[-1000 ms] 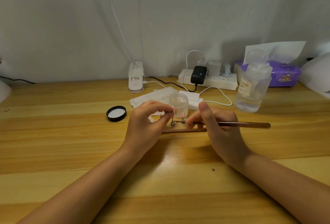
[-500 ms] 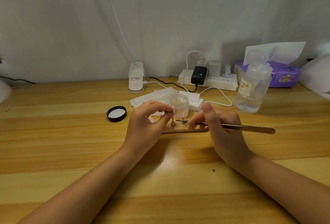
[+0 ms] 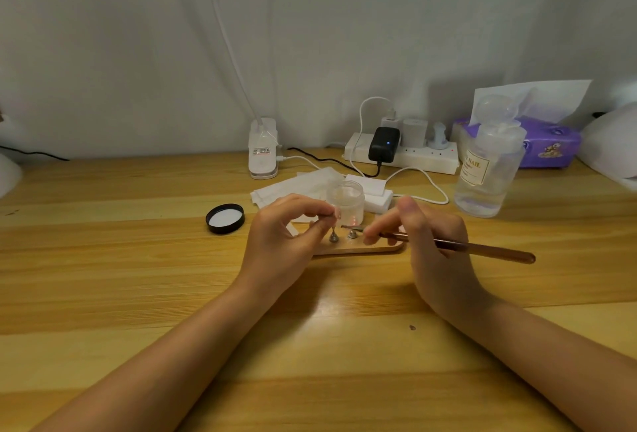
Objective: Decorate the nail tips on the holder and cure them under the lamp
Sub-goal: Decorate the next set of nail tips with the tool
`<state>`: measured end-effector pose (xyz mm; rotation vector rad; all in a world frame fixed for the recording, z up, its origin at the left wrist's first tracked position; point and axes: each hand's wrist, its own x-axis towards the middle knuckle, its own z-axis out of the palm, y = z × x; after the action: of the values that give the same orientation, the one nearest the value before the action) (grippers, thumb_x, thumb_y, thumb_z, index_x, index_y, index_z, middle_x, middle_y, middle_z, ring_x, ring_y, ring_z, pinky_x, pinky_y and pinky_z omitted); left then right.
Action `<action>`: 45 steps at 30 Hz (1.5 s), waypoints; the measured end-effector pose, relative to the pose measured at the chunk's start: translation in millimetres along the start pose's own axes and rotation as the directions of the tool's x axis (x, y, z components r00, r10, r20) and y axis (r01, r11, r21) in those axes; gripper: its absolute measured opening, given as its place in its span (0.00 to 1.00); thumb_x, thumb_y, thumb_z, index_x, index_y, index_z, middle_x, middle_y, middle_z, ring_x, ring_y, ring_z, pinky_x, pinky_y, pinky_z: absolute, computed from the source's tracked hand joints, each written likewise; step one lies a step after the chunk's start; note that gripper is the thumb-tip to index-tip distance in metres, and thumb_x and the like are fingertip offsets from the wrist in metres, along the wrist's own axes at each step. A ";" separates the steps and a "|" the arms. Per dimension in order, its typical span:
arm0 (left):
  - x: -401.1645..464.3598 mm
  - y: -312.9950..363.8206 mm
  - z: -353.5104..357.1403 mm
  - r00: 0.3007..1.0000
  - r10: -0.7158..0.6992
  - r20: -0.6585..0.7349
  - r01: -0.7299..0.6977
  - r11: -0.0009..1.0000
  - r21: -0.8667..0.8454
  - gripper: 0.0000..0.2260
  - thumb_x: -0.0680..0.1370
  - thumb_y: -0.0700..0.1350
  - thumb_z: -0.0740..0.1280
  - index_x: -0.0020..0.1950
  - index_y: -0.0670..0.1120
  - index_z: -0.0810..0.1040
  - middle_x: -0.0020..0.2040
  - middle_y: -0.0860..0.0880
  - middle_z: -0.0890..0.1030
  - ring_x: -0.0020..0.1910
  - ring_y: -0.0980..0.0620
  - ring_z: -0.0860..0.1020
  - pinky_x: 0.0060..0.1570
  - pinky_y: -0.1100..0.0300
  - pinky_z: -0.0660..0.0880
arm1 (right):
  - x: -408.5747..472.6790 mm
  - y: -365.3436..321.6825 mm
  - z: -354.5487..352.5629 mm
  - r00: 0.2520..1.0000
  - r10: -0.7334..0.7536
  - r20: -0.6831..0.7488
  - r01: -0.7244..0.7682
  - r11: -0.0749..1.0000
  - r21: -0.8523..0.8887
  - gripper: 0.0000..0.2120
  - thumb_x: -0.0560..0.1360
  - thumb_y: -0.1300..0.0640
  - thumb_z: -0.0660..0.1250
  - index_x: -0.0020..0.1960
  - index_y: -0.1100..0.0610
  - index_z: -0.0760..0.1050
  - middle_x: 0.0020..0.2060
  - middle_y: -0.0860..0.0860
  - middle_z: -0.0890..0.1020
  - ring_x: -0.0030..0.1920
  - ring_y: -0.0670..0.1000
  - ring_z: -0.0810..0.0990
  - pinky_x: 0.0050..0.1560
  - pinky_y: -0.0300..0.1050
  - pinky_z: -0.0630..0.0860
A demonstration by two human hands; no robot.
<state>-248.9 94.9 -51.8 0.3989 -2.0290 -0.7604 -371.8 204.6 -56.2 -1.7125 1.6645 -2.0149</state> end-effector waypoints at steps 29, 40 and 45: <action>-0.1 -0.7 0.0 0.999 -0.021 -0.025 0.021 1.000 0.013 0.10 0.69 0.37 0.72 0.46 0.51 0.80 0.40 0.59 0.79 0.45 0.58 0.77 0.45 0.68 0.73 | 2.4 -0.8 0.4 1.000 -0.017 0.025 0.020 0.990 -0.143 0.16 0.76 0.50 0.50 0.39 0.47 0.75 0.35 0.40 0.79 0.41 0.40 0.77 0.44 0.45 0.72; 0.3 -0.6 -0.4 1.000 -0.028 -0.014 0.028 1.000 0.006 0.09 0.69 0.37 0.73 0.46 0.49 0.81 0.40 0.57 0.79 0.43 0.59 0.77 0.44 0.71 0.72 | 1.7 -1.0 1.0 0.999 -0.030 0.045 0.036 0.986 -0.160 0.17 0.76 0.51 0.50 0.39 0.49 0.76 0.34 0.42 0.79 0.39 0.39 0.77 0.44 0.48 0.71; 0.6 -0.8 0.1 0.999 -0.037 -0.017 0.037 0.999 0.008 0.09 0.69 0.37 0.73 0.46 0.48 0.81 0.40 0.57 0.80 0.42 0.58 0.77 0.44 0.72 0.70 | 2.9 0.5 2.5 0.996 -0.001 0.084 0.018 0.977 -0.212 0.16 0.76 0.48 0.51 0.41 0.49 0.77 0.37 0.38 0.78 0.41 0.36 0.76 0.46 0.46 0.71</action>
<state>-249.3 94.1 -52.0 0.4470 -2.0145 -0.7690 -371.5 200.9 -54.9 -1.8421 1.9079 -1.7976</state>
